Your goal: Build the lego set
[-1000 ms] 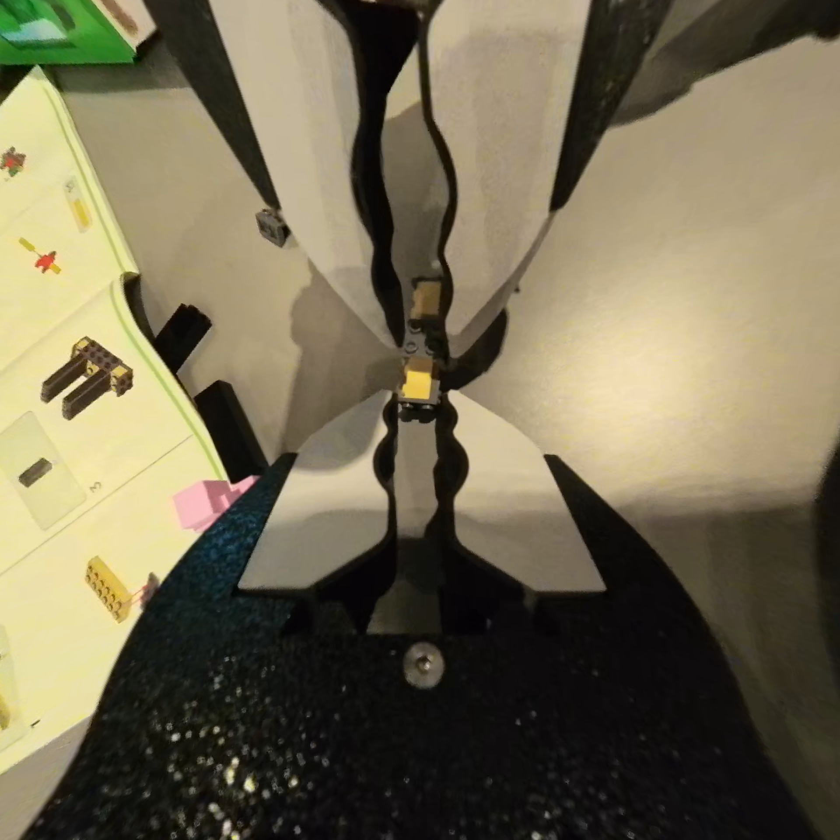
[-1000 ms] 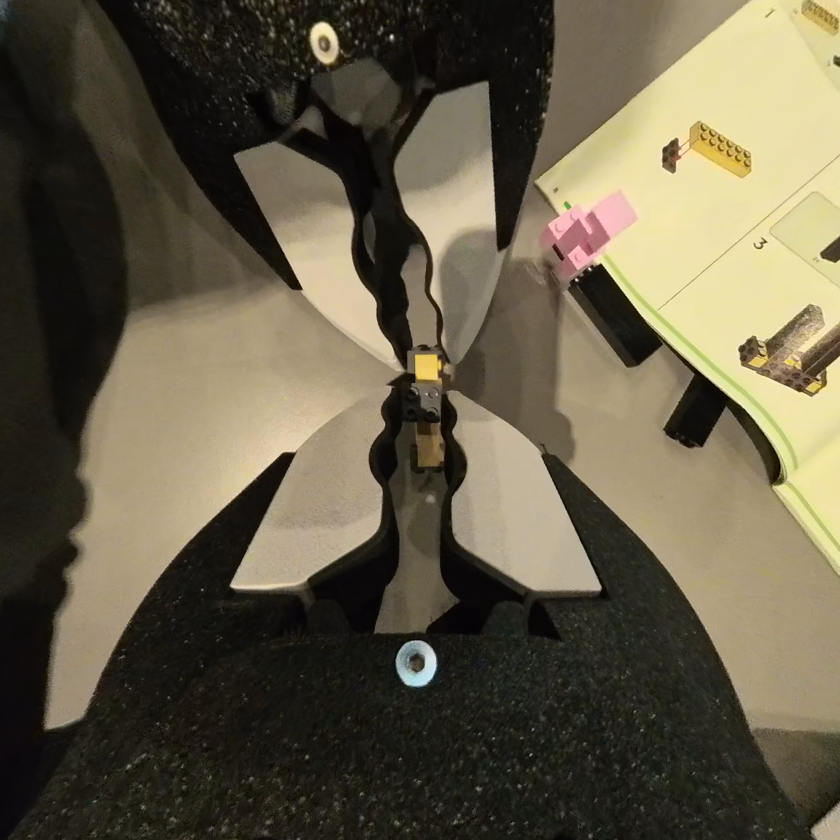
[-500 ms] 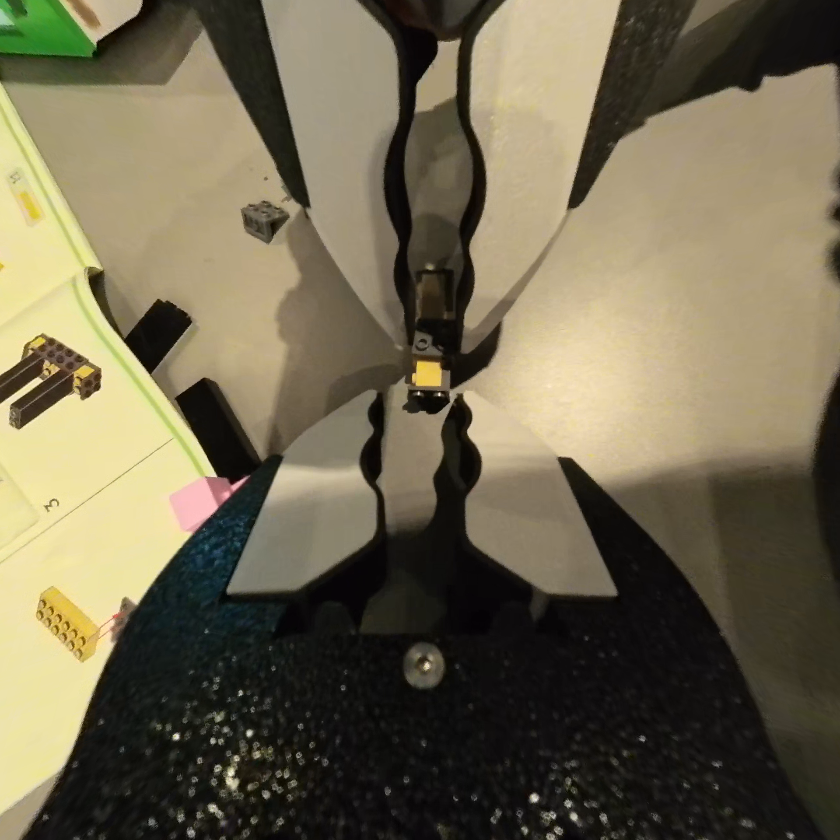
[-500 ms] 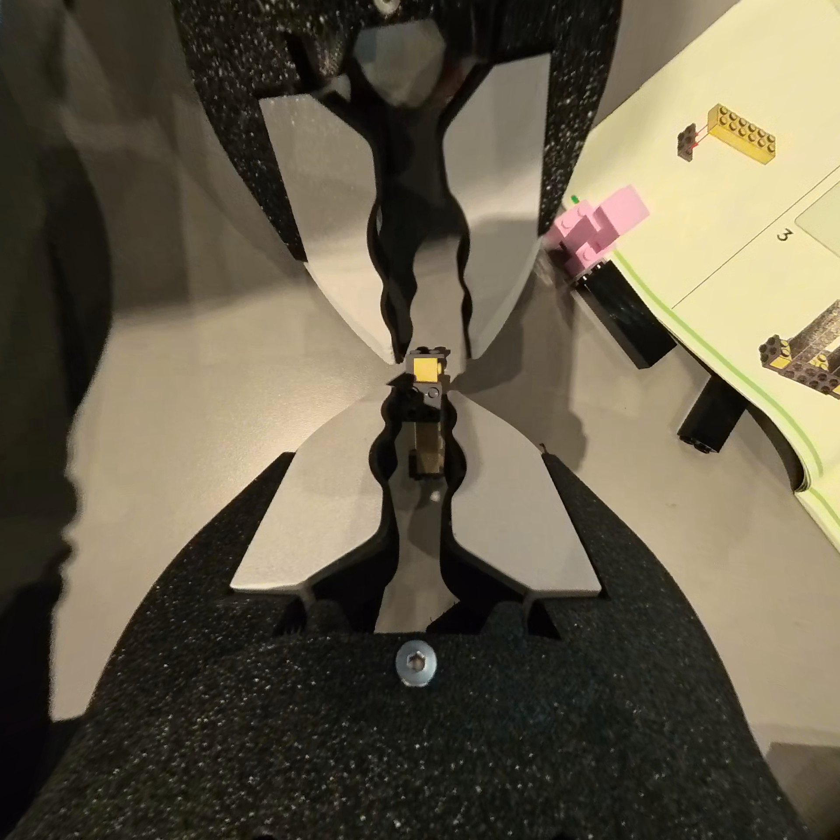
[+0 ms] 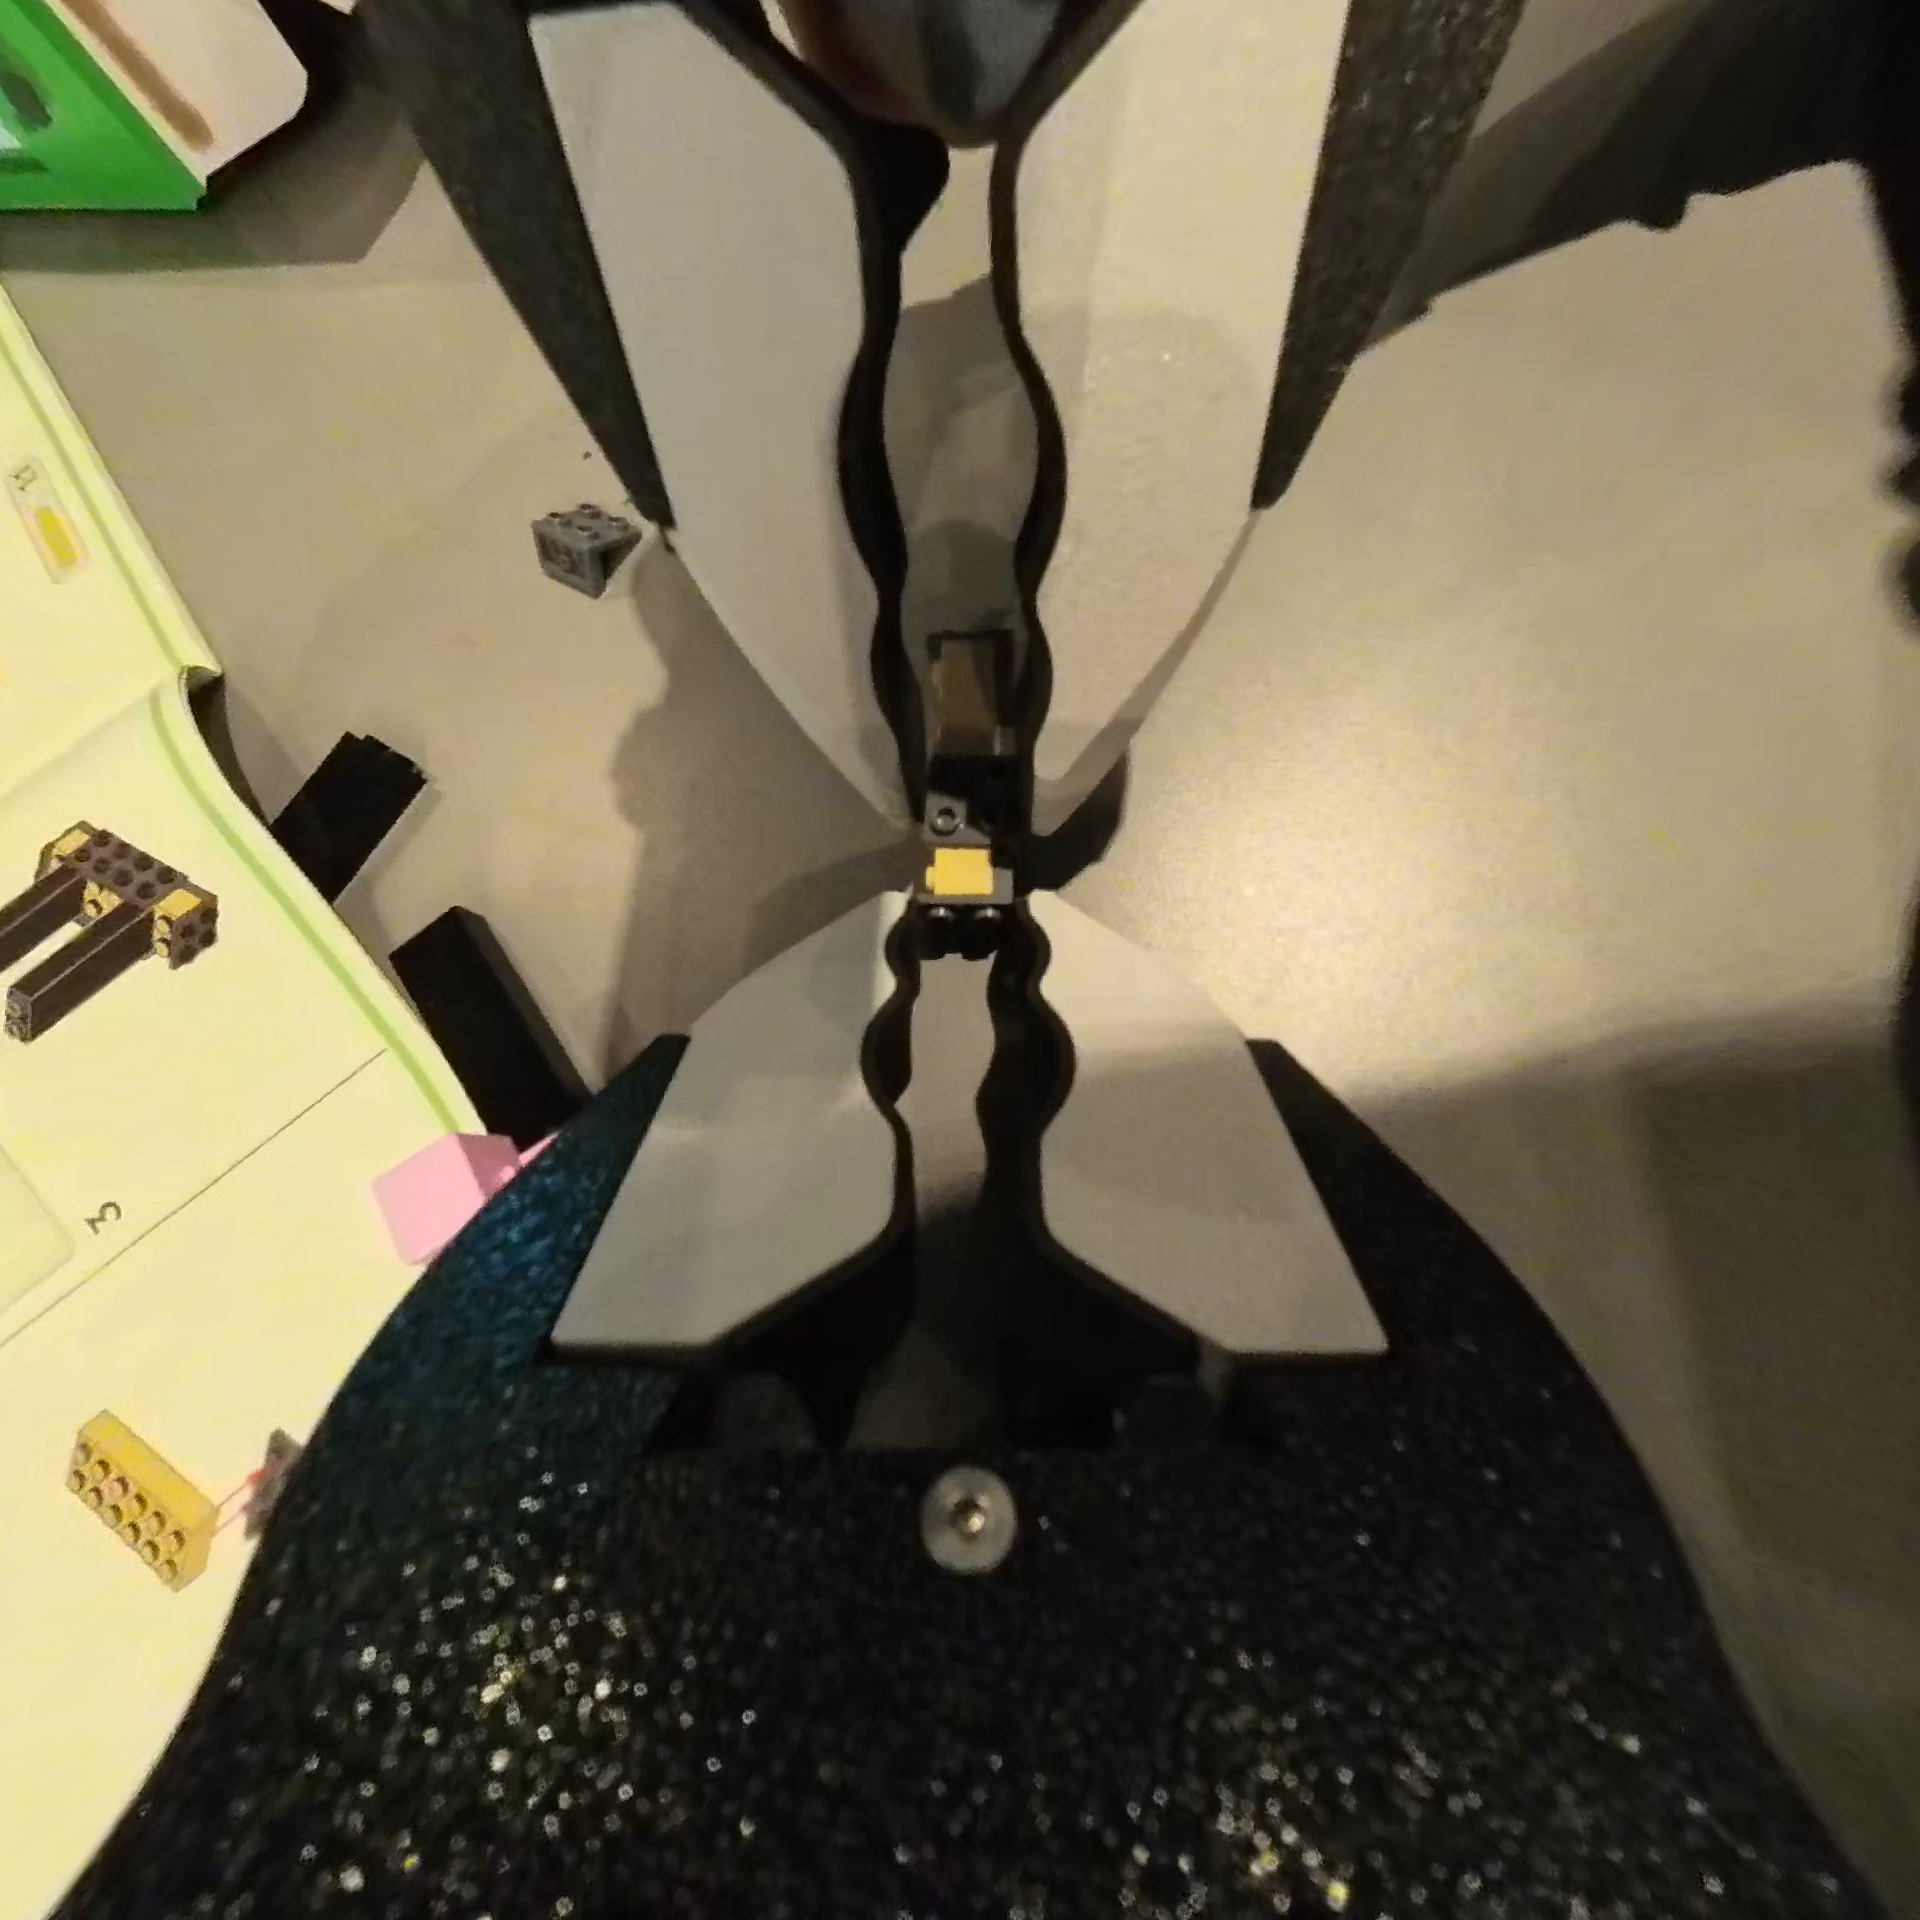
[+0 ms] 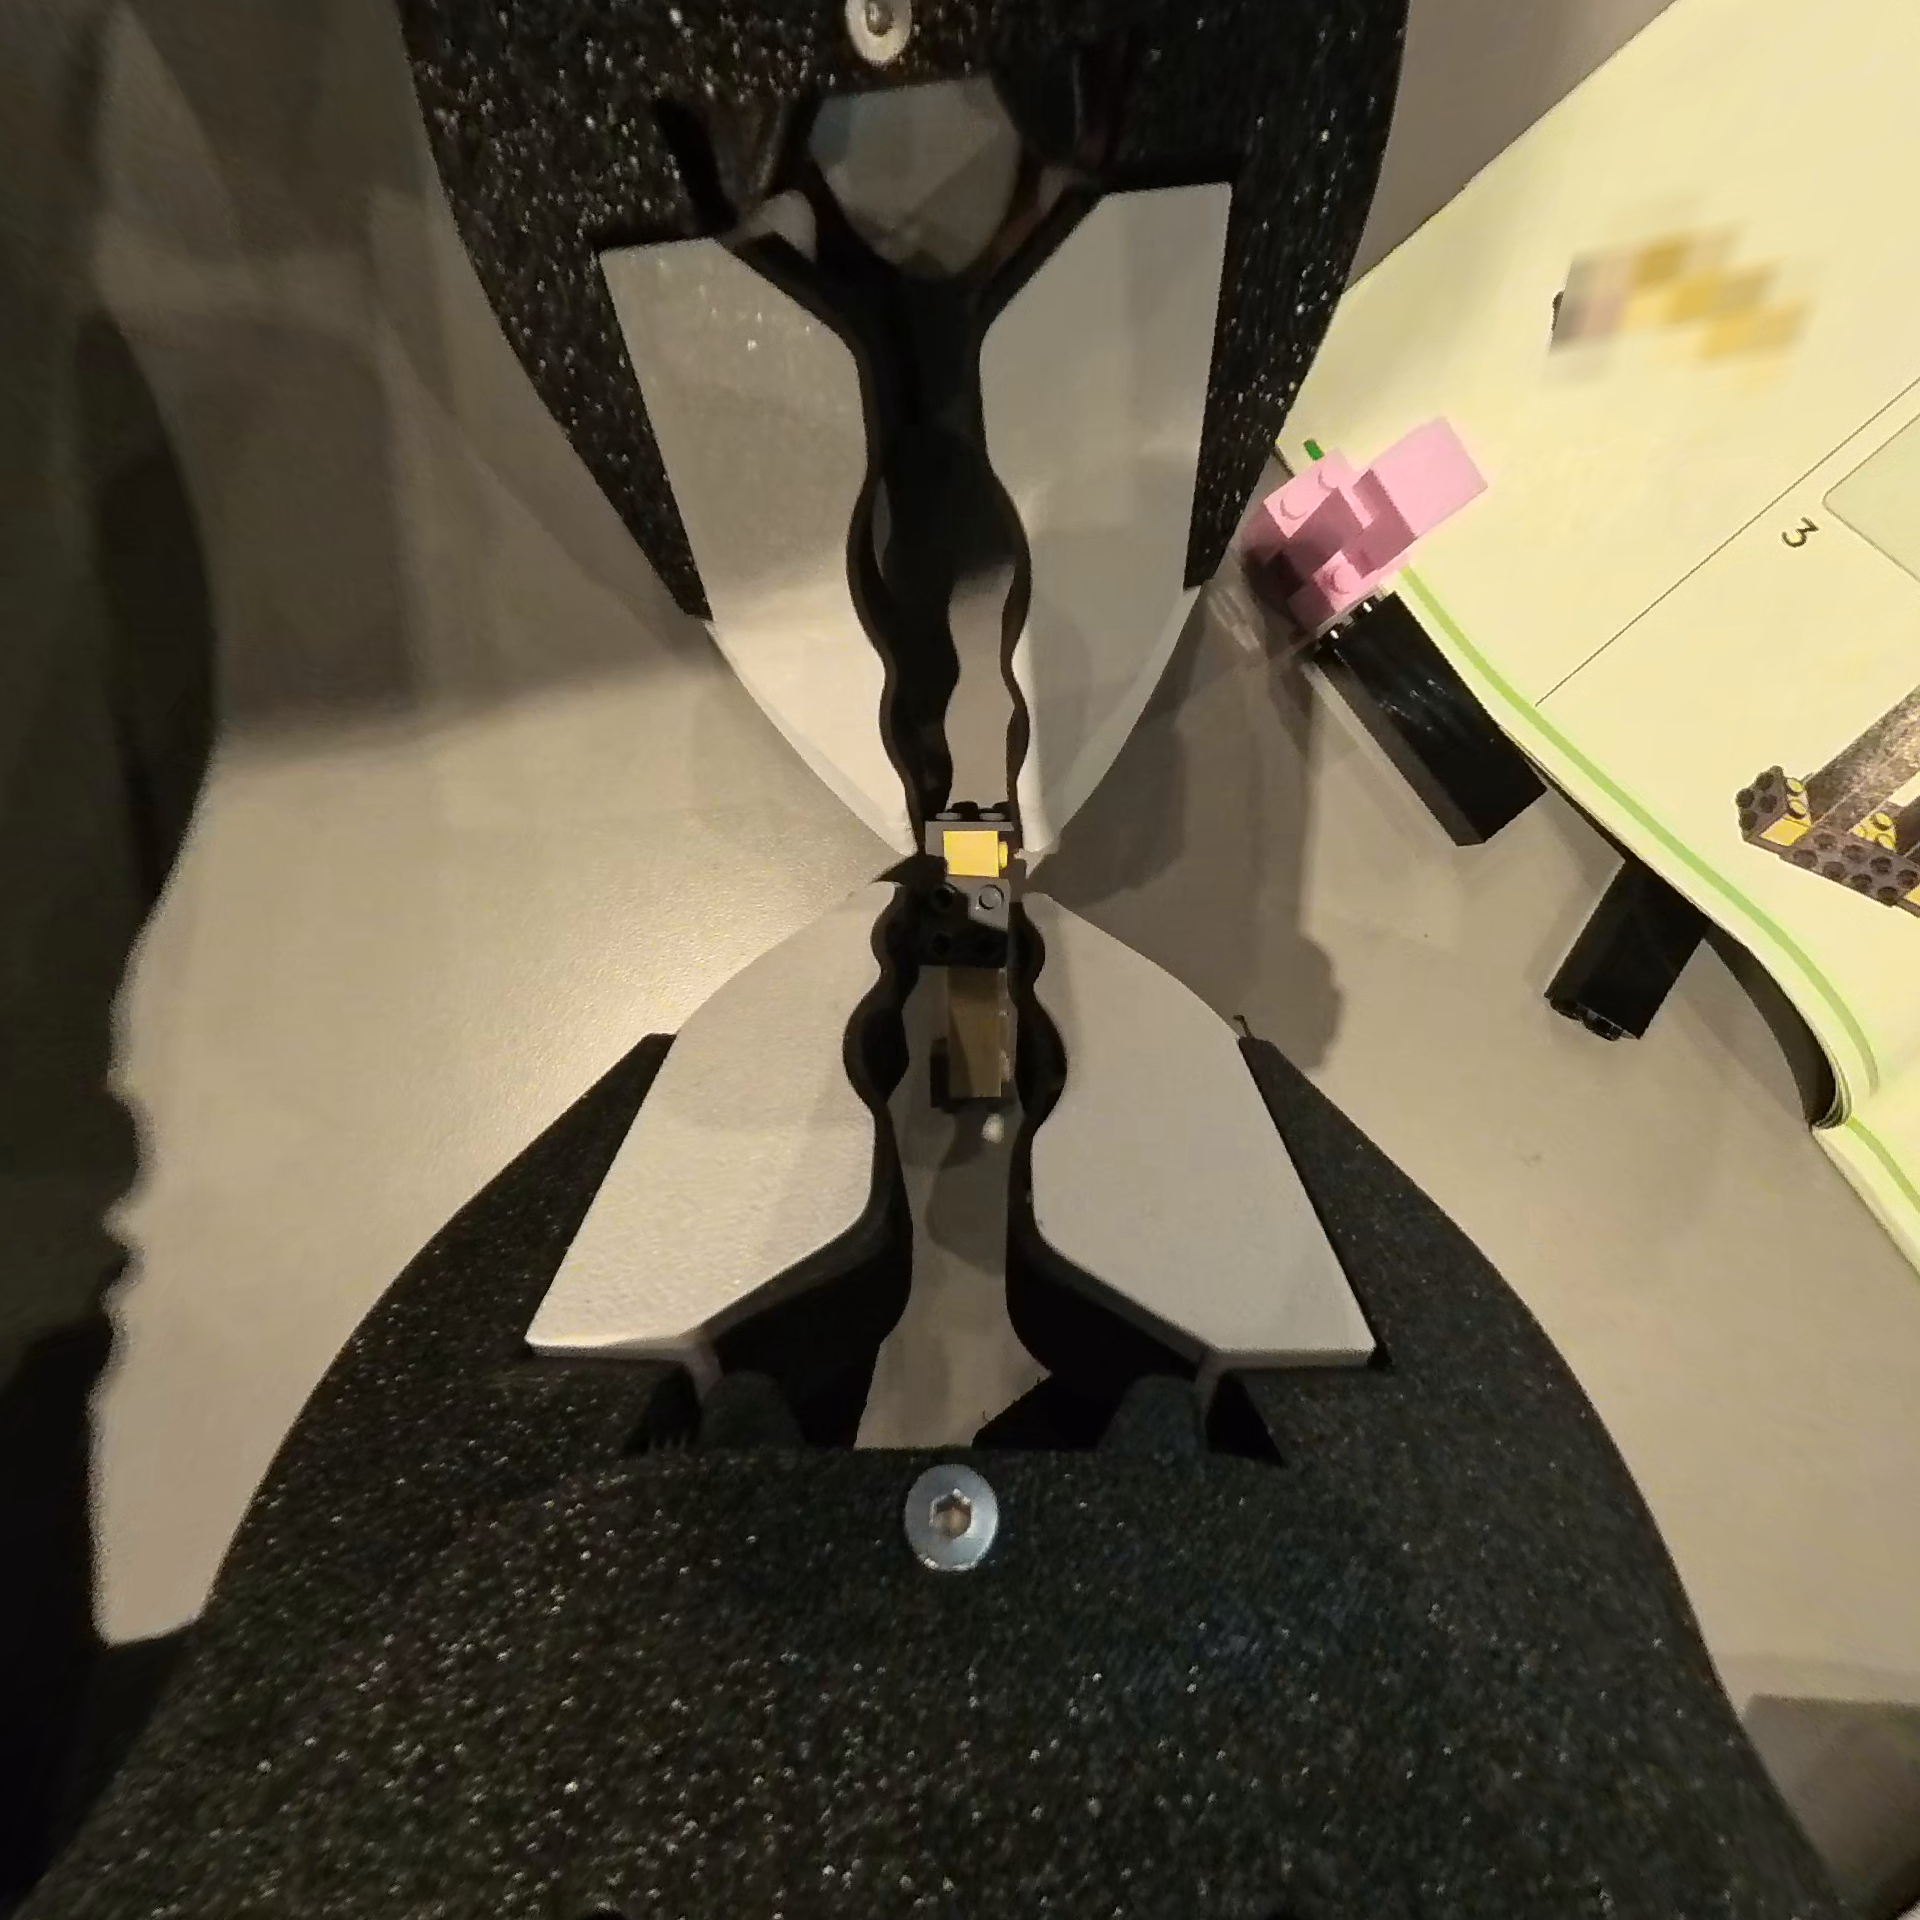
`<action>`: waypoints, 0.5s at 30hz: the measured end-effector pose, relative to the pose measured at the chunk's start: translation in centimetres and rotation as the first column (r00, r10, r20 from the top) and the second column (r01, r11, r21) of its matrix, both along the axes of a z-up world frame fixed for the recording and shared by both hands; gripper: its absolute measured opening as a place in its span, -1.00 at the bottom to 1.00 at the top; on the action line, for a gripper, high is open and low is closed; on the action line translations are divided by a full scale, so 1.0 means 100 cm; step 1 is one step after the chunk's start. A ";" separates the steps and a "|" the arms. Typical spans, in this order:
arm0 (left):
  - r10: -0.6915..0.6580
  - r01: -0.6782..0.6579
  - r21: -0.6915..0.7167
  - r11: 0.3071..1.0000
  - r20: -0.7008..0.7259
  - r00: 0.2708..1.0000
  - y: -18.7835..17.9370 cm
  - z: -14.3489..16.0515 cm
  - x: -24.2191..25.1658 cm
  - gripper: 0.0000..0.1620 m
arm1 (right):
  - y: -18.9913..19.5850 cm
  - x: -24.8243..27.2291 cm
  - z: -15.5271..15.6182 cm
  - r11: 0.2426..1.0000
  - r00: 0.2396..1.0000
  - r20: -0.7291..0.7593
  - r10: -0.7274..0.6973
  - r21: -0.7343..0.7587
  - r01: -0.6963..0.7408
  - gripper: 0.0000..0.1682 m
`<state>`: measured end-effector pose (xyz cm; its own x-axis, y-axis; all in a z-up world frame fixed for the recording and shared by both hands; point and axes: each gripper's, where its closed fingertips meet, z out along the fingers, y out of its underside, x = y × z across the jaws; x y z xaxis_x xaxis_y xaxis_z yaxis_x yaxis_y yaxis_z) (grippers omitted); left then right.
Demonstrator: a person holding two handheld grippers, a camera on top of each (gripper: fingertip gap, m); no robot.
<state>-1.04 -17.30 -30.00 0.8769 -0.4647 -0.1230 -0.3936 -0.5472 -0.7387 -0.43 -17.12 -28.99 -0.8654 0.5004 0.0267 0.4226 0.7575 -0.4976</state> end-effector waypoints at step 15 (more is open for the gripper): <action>-0.032 0.032 -0.006 0.999 -0.010 0.999 0.000 0.000 -0.001 -0.80 | 0.001 -0.003 0.000 0.999 1.000 0.012 -0.016 -0.044 0.016 -0.76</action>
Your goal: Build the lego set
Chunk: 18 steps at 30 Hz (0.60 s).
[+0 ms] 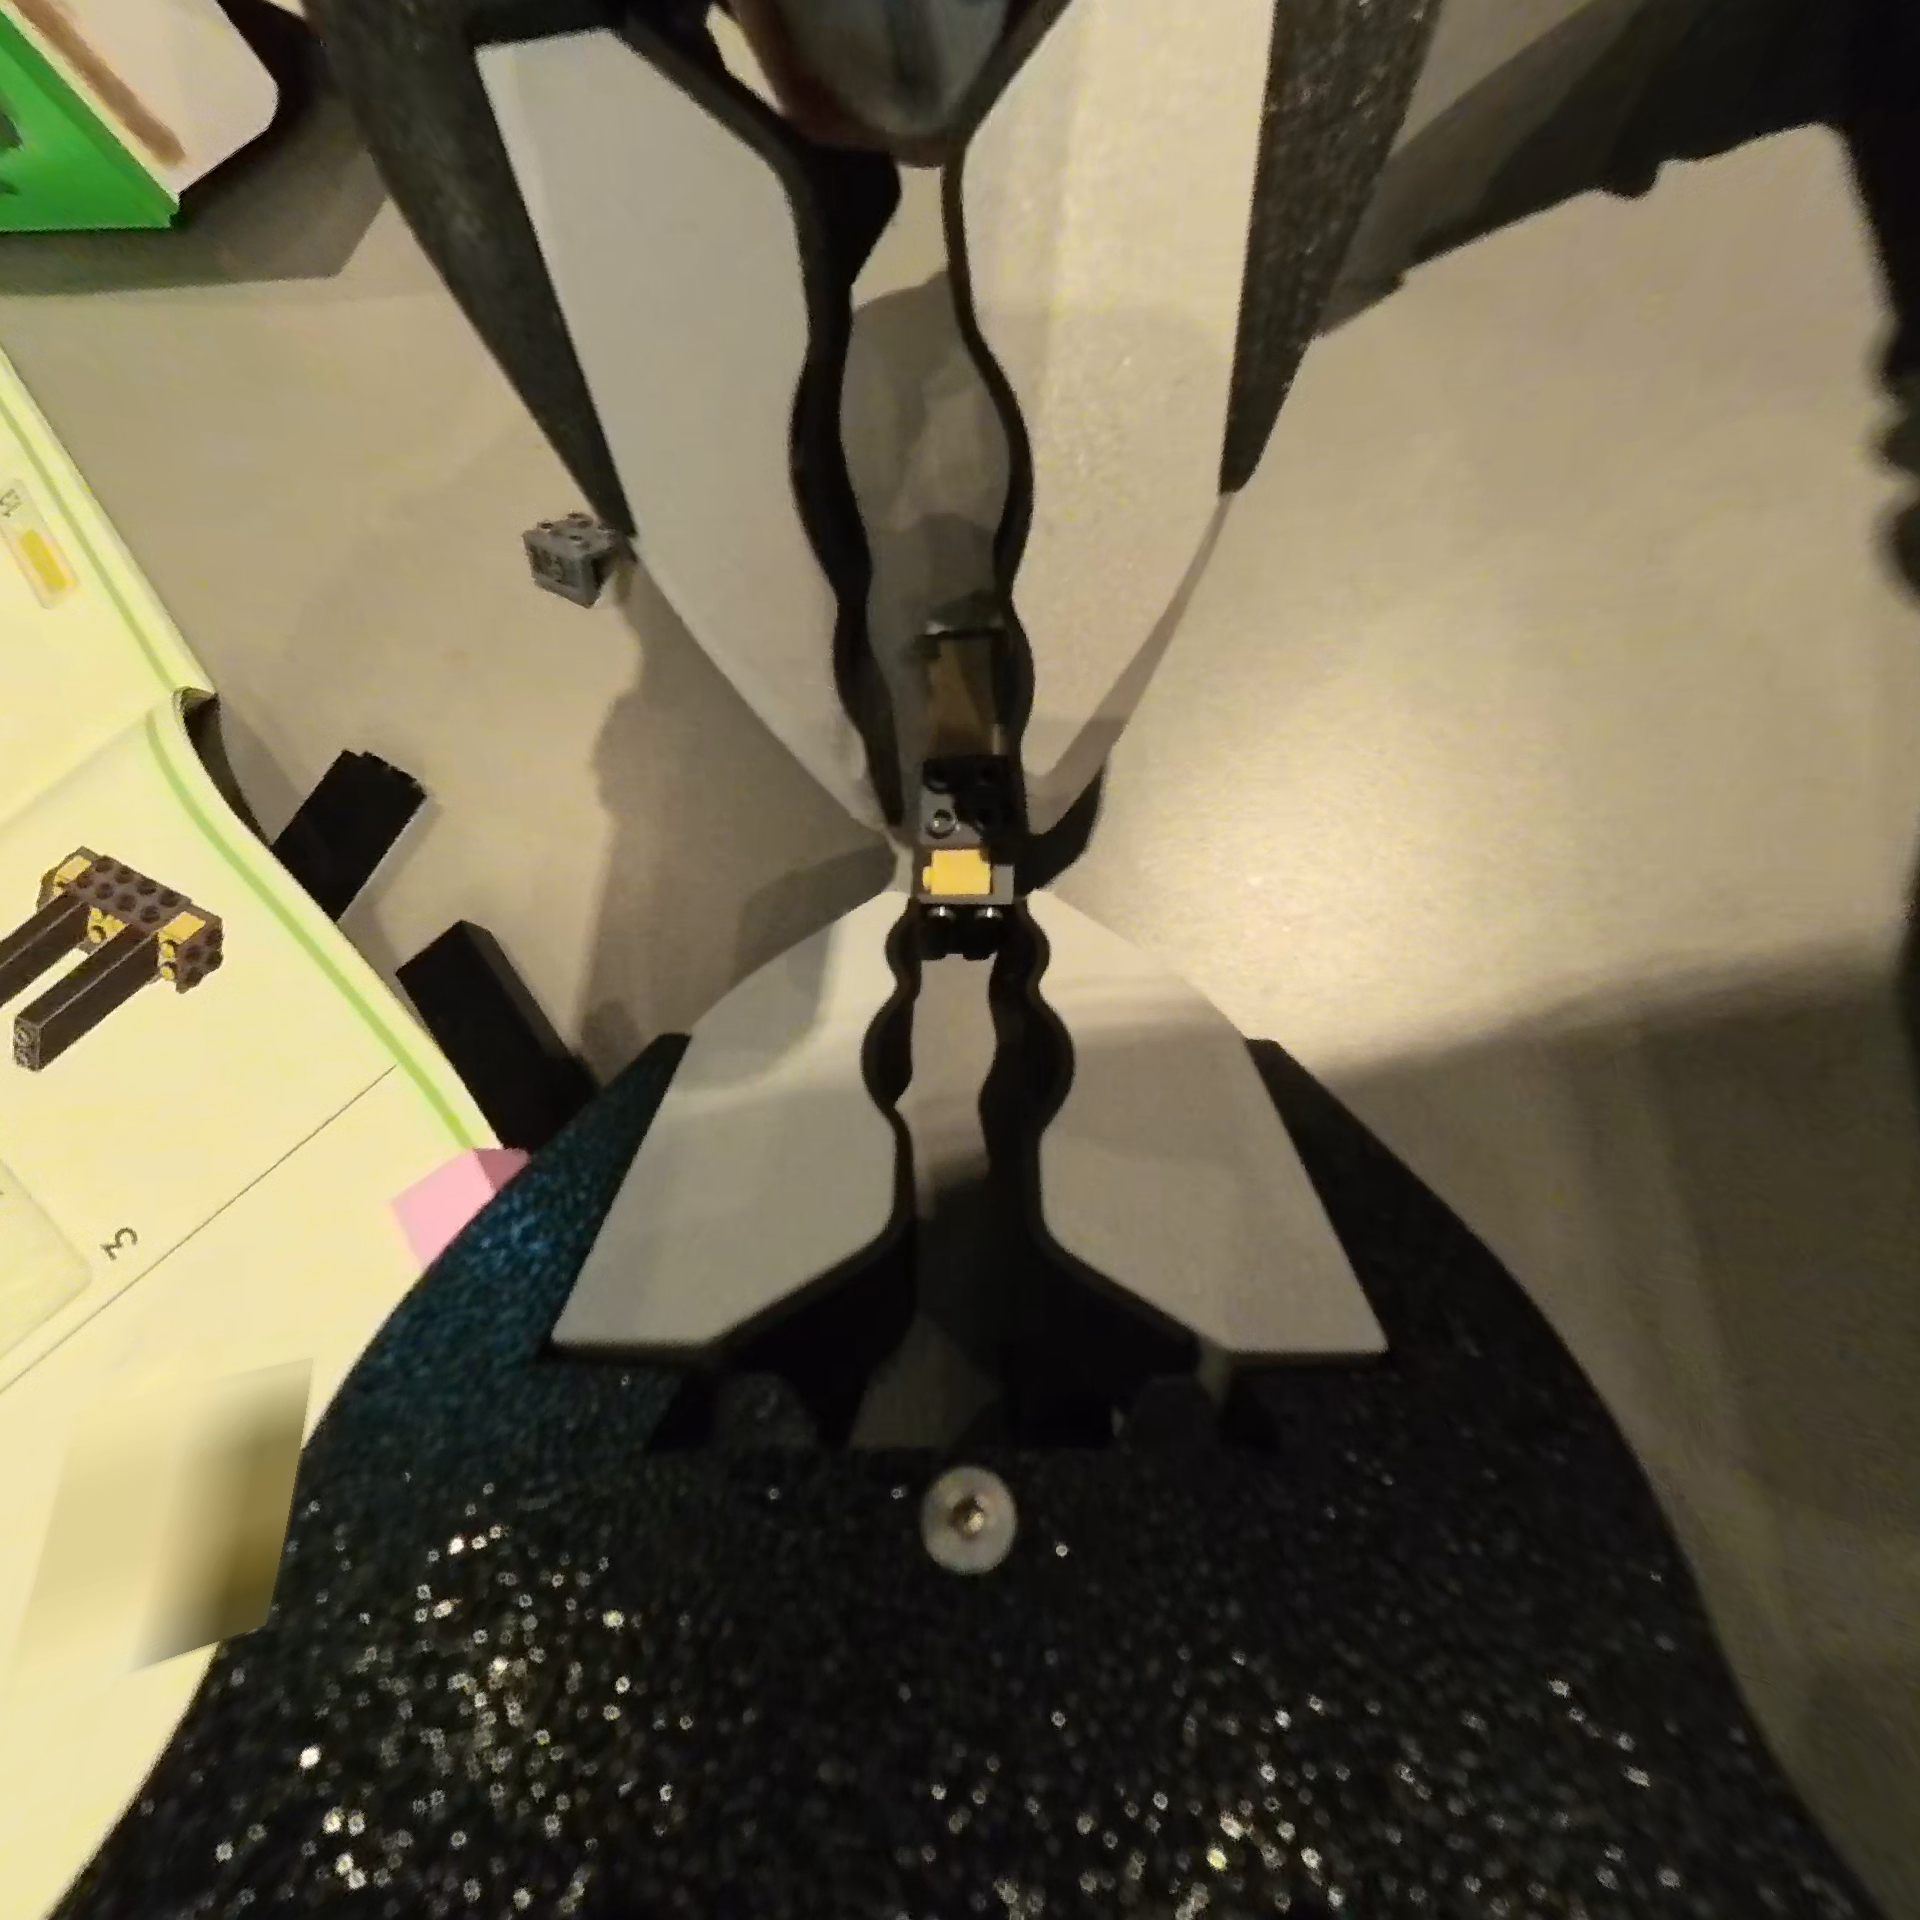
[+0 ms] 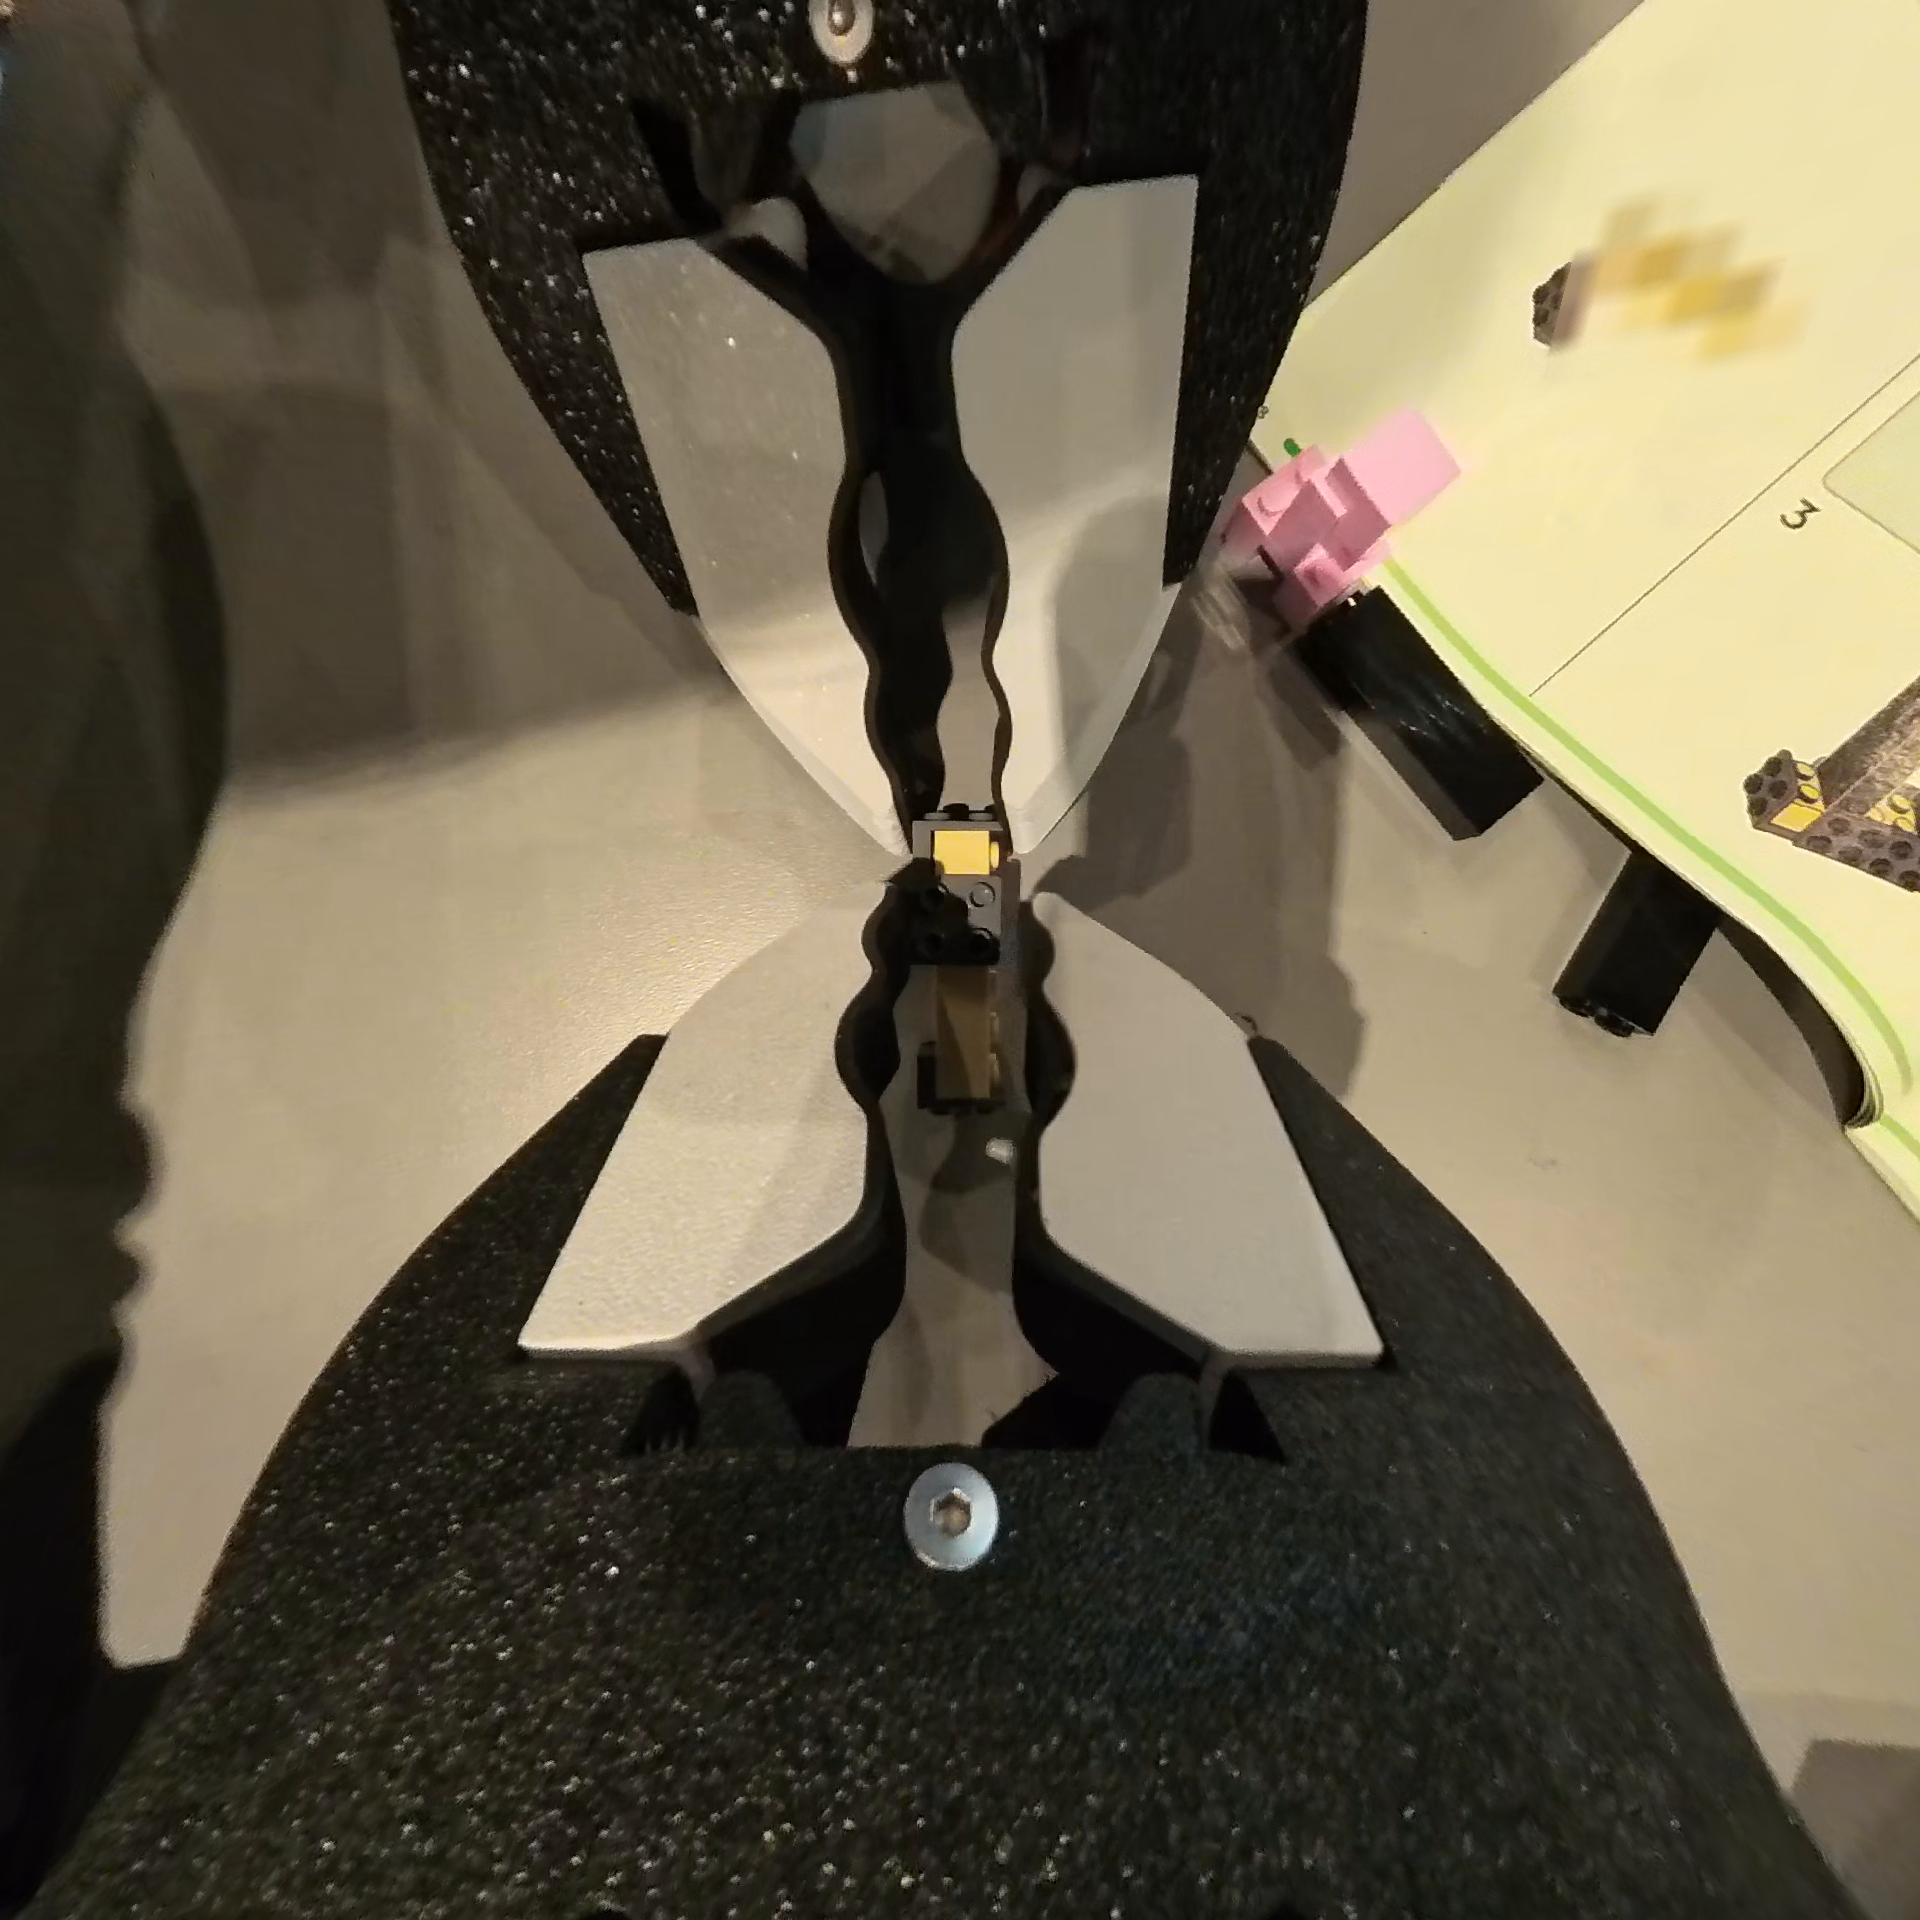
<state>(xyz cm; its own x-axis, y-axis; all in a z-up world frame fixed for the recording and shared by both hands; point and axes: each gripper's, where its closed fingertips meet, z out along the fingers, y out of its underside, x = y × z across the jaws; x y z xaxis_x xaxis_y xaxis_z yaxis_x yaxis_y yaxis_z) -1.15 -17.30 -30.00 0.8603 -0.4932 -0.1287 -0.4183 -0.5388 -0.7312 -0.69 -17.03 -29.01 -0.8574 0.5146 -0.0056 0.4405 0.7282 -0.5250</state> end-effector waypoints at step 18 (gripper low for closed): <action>0.000 0.000 -0.007 1.000 -0.008 1.000 0.000 0.000 -0.001 -0.80 | -0.002 0.004 -0.009 1.000 0.998 0.070 0.002 0.008 -0.003 -0.76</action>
